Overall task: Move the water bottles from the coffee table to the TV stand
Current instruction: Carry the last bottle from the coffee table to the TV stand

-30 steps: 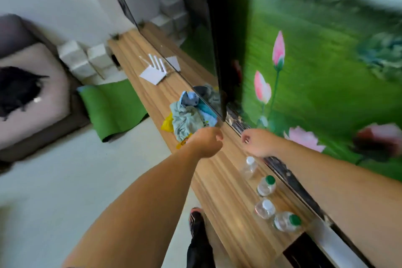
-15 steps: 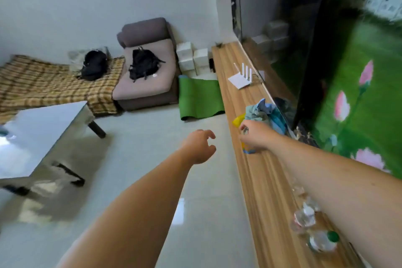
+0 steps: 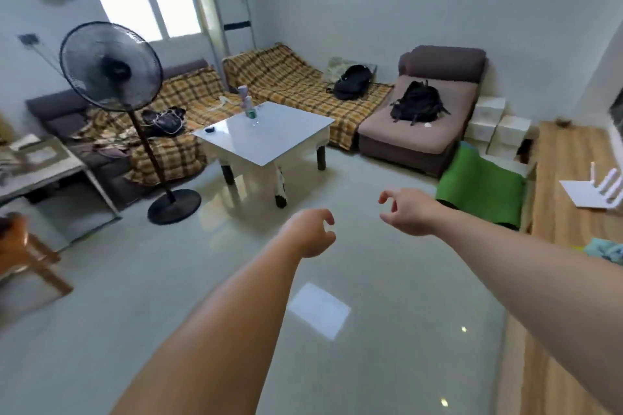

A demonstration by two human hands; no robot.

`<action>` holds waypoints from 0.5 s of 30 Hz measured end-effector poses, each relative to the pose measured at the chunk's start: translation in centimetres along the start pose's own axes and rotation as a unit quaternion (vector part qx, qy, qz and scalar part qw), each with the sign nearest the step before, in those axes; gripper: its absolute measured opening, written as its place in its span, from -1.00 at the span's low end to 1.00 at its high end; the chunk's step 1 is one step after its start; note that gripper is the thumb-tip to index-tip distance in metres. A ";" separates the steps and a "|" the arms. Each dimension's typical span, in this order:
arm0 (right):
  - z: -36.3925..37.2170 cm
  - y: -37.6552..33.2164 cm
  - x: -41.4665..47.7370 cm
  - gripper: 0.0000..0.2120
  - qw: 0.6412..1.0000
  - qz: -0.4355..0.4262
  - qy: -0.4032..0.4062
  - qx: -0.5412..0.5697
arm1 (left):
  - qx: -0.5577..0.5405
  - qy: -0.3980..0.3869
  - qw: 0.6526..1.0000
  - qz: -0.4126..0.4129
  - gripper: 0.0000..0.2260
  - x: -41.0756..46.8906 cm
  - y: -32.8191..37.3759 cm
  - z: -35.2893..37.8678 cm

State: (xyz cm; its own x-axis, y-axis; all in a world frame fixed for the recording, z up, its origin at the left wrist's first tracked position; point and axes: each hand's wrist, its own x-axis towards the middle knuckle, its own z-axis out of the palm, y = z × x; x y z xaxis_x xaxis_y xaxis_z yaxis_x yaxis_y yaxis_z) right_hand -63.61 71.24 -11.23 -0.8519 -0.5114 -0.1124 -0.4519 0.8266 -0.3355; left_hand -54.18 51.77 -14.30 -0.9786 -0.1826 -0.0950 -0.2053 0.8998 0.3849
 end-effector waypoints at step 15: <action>2.3 -25.2 -0.6 -0.65 0.987 -0.156 0.031 -0.027 | -0.075 0.145 0.976 -0.143 -0.64 -15.1 -18.7 -12.6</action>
State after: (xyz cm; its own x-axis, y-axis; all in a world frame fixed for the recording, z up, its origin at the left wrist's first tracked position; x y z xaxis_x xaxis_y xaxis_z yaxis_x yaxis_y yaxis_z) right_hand -51.09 50.22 -4.89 -0.6832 -0.7287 0.0470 -0.7068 0.6438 -0.2932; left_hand -35.76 32.68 -8.48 -0.8399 -0.5415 0.0367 -0.4494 0.7317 0.5126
